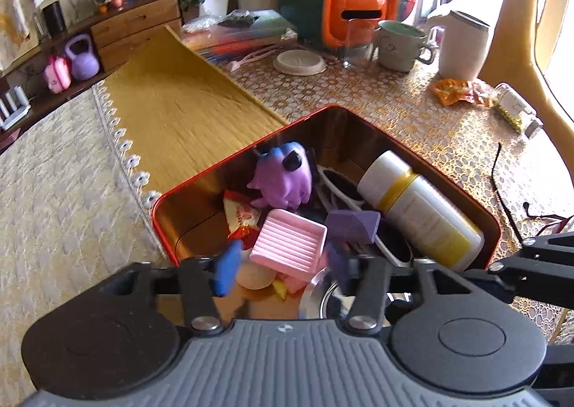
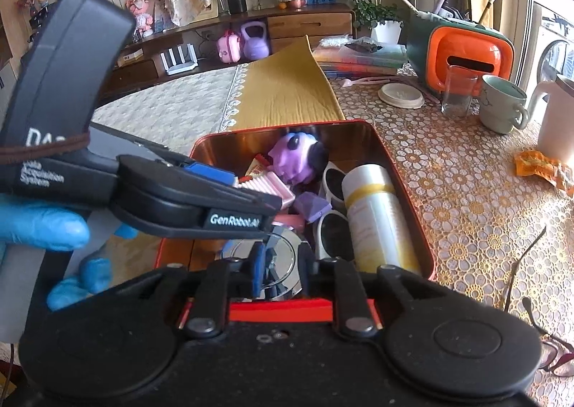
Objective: Organize rigid objects
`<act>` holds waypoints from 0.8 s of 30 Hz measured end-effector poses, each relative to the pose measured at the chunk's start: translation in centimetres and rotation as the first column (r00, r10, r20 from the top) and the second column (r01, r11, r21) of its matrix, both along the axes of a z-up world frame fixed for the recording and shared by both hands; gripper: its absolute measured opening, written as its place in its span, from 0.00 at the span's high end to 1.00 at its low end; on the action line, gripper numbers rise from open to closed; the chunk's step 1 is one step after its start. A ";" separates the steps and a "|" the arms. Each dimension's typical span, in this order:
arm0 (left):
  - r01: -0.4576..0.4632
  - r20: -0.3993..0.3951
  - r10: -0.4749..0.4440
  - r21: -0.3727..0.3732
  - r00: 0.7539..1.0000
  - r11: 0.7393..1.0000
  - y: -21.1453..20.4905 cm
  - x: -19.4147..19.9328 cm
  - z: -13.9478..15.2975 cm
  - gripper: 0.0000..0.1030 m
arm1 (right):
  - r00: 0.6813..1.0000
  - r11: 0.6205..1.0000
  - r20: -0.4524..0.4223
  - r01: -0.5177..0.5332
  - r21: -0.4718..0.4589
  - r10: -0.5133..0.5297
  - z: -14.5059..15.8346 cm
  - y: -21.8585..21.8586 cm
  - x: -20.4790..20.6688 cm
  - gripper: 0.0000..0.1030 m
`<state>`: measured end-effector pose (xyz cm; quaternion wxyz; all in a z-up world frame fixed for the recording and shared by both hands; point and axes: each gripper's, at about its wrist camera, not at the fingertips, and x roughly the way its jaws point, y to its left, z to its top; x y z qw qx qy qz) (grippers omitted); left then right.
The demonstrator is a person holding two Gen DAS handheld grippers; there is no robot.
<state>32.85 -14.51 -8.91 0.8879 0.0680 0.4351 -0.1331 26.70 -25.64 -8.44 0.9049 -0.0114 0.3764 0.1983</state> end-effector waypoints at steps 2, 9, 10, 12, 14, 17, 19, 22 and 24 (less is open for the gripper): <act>-0.004 0.011 0.004 -0.029 1.000 1.000 0.4 -0.3 0.3 0.35 | 1.000 1.000 0.002 0.002 -0.001 -0.002 0.1 0.0 -0.1 0.77; -0.011 0.040 0.013 -0.046 0.999 0.999 1.2 -1.8 1.9 0.34 | 1.000 1.000 0.004 0.025 0.012 -0.025 0.7 -0.2 -0.6 0.67; -0.012 0.044 0.014 -0.056 0.999 0.998 1.5 -2.1 2.2 0.34 | 1.000 0.999 0.005 0.030 0.015 -0.030 0.9 -0.2 -0.8 0.65; -0.016 0.049 0.019 -0.069 0.999 0.998 1.8 -2.6 2.7 0.33 | 0.999 0.999 0.005 0.034 0.025 -0.034 1.1 -0.2 -1.0 0.63; -0.015 0.059 0.020 -0.080 0.998 0.997 2.2 -3.3 3.2 0.27 | 0.999 0.999 0.011 0.039 0.029 -0.040 1.4 -0.3 -1.3 0.60; -0.019 0.075 0.027 -0.101 0.997 0.995 2.9 -4.4 3.9 0.26 | 0.999 0.998 0.016 0.045 0.034 -0.046 1.9 -0.3 -1.7 0.51; -0.028 0.082 0.037 -0.109 0.996 0.994 3.4 -5.1 4.2 0.26 | 0.999 0.998 0.023 0.048 0.031 -0.049 2.1 -0.3 -2.1 0.45; -0.031 0.096 0.043 -0.116 0.995 0.993 4.0 -6.2 4.9 0.26 | 0.998 0.998 0.033 0.052 0.027 -0.053 2.6 -0.4 -2.7 0.42; -0.031 0.108 0.044 -0.118 0.993 0.992 4.4 -7.0 5.4 0.26 | 0.998 0.998 0.039 0.057 0.032 -0.058 2.9 -0.4 -3.1 0.39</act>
